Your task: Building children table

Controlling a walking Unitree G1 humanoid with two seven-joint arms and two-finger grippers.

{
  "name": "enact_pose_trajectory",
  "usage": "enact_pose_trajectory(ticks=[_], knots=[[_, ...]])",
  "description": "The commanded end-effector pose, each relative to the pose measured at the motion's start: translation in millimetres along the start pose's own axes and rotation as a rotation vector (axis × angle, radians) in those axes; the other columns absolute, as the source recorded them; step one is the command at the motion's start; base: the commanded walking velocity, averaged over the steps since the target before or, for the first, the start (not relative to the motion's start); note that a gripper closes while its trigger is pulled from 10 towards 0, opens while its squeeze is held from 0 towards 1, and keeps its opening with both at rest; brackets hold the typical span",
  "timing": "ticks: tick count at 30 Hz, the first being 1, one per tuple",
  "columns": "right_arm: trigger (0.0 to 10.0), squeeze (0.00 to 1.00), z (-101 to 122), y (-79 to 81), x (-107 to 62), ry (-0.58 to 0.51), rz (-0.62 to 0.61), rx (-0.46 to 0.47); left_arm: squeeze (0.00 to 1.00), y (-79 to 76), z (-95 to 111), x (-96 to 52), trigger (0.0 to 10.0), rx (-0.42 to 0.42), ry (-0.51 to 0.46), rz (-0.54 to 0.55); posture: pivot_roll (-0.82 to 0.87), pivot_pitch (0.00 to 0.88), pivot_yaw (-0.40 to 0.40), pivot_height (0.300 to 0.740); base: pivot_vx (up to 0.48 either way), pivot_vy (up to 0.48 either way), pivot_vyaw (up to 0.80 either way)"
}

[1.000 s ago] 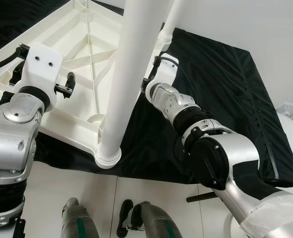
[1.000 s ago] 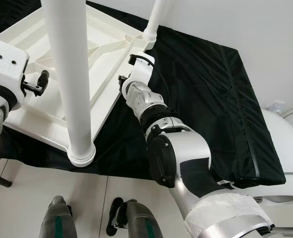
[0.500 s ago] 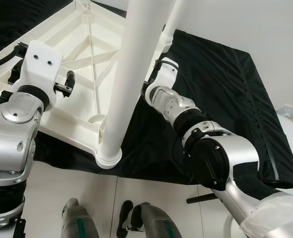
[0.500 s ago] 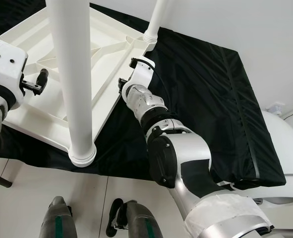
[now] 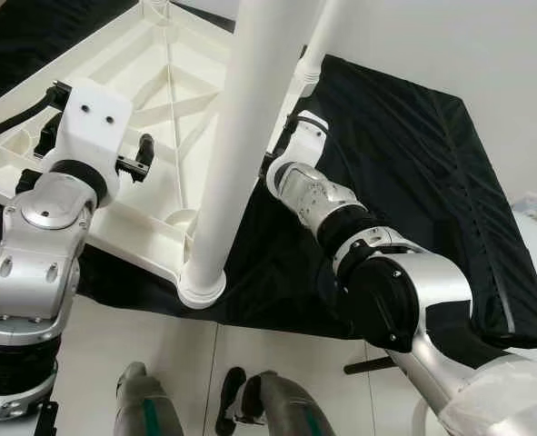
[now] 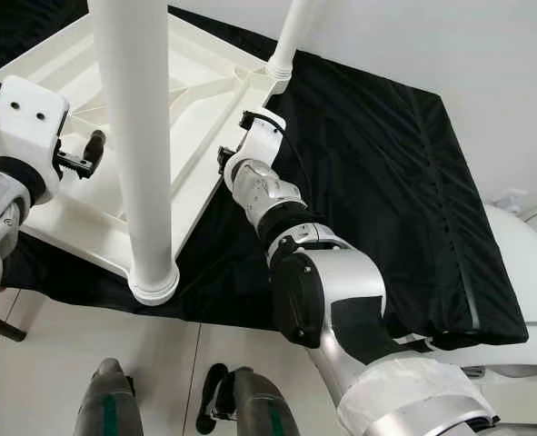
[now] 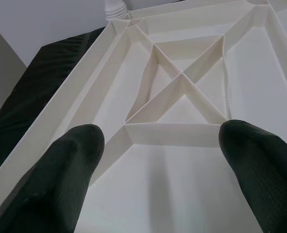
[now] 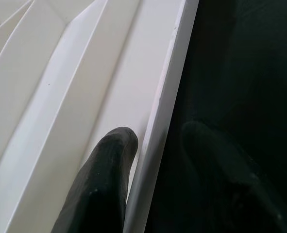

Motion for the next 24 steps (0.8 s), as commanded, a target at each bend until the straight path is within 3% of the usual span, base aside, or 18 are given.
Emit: enact_pose_trajectory(ticks=[1, 2, 3, 4, 7, 17, 24], knots=[[8.3, 0.00, -38.2, -21.5, 0.8, 0.126, -0.062, 0.016, 0.00, -12.2, 6.3, -0.8, 10.0, 0.011, -0.016, -0.049, 0.24, 0.192, -0.201, 0.740, 0.000, 0.000, 0.00], [8.3, 0.00, -38.3, -22.0, 0.8, 0.126, -0.064, 0.018, 0.00, -12.3, 6.1, -1.0, 10.0, 0.012, -0.015, -0.050, 0.24, 0.192, -0.201, 0.740, 0.000, 0.000, 0.00], [4.7, 0.00, -37.7, -22.2, 0.9, 0.124, -0.064, 0.020, 0.00, -12.0, 6.2, -1.0, 10.0, 0.012, -0.014, -0.050, 0.24, 0.192, -0.195, 0.740, 0.000, 0.000, 0.00], [4.7, 0.00, -37.3, -22.1, 0.9, 0.122, -0.063, 0.022, 0.00, -11.8, 6.4, -1.2, 10.0, 0.012, -0.014, -0.051, 0.24, 0.193, -0.193, 0.740, 0.000, 0.000, 0.00], [0.0, 0.00, -36.2, -22.2, 0.9, 0.121, -0.068, 0.038, 0.00, -10.3, 7.4, -0.8, 10.0, 0.017, -0.013, -0.053, 0.24, 0.194, -0.180, 0.740, 0.000, 0.000, 0.00], [0.0, 0.00, -31.6, -37.3, 1.1, 0.110, -0.123, 0.068, 0.00, -10.3, 9.7, 1.9, 10.0, 0.027, -0.014, -0.069, 0.23, 0.194, -0.149, 0.740, 0.000, 0.000, 0.00], [0.0, 0.00, -16.5, -70.4, -0.1, 0.060, -0.216, 0.080, 0.00, -12.1, 11.3, 5.0, 10.0, 0.032, -0.017, -0.090, 0.20, 0.190, -0.122, 0.740, 0.000, 0.000, 0.00]])
Point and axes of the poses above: a point about 5 cm out from each wrist's last joint towards the gripper, its own x axis pointing out of the wrist towards the gripper, its own z axis along the axis of the wrist's last joint, y = z × x, the point moved 5 cm from there along x, pointing out of the wrist towards the gripper, and after that the axes turned 5 degrees about -x, right-handed, at the moved point
